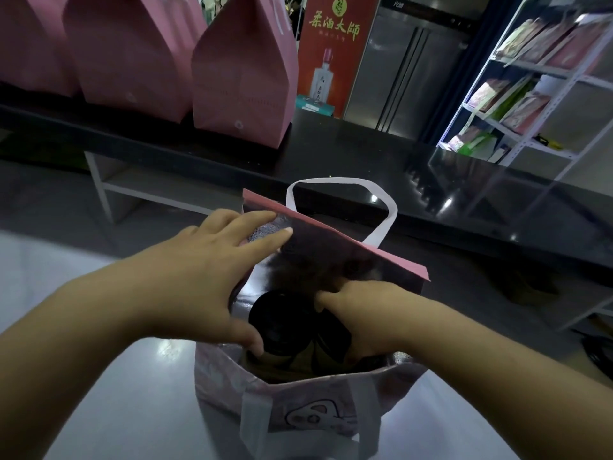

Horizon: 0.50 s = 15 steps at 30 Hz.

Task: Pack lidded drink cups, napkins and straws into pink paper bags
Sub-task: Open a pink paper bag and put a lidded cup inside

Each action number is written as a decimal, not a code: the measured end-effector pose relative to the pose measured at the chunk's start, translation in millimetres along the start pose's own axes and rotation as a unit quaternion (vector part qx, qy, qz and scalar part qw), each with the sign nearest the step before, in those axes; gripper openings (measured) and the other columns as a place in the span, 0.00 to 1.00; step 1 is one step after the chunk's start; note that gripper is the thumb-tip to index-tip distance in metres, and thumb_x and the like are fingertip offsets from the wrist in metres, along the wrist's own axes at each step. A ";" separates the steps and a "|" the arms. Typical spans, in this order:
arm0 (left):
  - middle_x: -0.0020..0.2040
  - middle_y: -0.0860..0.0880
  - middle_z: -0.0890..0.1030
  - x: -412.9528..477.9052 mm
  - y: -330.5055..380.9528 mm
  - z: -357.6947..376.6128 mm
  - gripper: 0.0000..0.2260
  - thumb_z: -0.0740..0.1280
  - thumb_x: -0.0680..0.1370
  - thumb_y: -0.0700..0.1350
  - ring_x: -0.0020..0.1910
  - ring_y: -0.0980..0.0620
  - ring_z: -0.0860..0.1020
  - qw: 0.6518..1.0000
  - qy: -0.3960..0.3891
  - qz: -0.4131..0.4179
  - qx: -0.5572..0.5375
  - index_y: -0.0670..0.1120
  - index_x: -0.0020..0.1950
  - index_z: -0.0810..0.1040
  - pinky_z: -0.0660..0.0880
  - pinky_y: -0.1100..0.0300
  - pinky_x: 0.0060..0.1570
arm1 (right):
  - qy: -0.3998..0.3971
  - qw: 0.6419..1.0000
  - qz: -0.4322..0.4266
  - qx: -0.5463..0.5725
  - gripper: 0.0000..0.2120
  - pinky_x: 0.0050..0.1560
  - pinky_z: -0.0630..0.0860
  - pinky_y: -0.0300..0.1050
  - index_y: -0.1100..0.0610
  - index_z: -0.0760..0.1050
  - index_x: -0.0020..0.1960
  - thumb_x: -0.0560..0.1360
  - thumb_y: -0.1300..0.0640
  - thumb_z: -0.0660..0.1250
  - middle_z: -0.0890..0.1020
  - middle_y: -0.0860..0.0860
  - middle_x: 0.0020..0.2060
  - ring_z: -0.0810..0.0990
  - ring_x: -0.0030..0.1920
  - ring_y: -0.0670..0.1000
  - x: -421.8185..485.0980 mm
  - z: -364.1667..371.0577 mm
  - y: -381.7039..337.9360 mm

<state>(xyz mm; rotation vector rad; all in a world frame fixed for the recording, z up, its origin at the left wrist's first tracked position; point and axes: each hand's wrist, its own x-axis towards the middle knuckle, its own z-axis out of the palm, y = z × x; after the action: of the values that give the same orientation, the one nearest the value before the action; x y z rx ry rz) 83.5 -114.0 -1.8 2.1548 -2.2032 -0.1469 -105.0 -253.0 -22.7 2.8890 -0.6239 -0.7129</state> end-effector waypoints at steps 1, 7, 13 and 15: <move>0.69 0.67 0.33 0.0 0.3 -0.1 0.51 0.61 0.56 0.76 0.69 0.61 0.38 1.000 -0.001 -0.001 0.000 0.70 0.61 0.24 0.53 0.54 0.70 | 0.002 1.000 -0.005 -0.007 0.33 0.36 0.72 0.46 0.49 0.63 0.66 0.66 0.50 0.74 0.73 0.53 0.52 0.74 0.44 0.54 0.9 0.9 -0.8; 0.71 0.65 0.36 1.1 -0.2 -0.6 0.48 0.60 0.62 0.74 0.70 0.60 0.41 1.000 0.026 0.006 0.009 0.66 0.65 0.25 0.55 0.55 0.69 | 0.019 0.999 -0.028 -0.016 0.29 0.36 0.72 0.47 0.50 0.63 0.66 0.69 0.51 0.71 0.73 0.54 0.51 0.73 0.42 0.54 3.3 5.5 -0.6; 0.72 0.63 0.39 2.5 0.2 -0.6 0.47 0.59 0.66 0.71 0.70 0.59 0.43 0.998 0.055 0.010 0.016 0.59 0.71 0.31 0.56 0.57 0.69 | 0.002 1.000 -0.022 0.011 0.25 0.47 0.77 0.56 0.49 0.62 0.67 0.73 0.55 0.65 0.72 0.56 0.53 0.75 0.47 0.59 2.0 17.8 -0.5; 0.73 0.61 0.43 2.3 1.9 -0.3 0.46 0.60 0.67 0.70 0.70 0.58 0.46 0.997 0.070 0.016 0.003 0.58 0.72 0.34 0.58 0.58 0.68 | -0.002 1.000 -0.019 0.014 0.26 0.49 0.77 0.56 0.48 0.62 0.68 0.72 0.56 0.66 0.72 0.55 0.56 0.75 0.50 0.59 1.1 17.0 -0.1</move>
<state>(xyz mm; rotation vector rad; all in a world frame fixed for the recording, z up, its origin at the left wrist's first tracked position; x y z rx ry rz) 81.6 -116.2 -1.4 2.0641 -2.1613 0.0126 -111.9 -253.4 -38.2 2.9335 -0.5842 -0.7216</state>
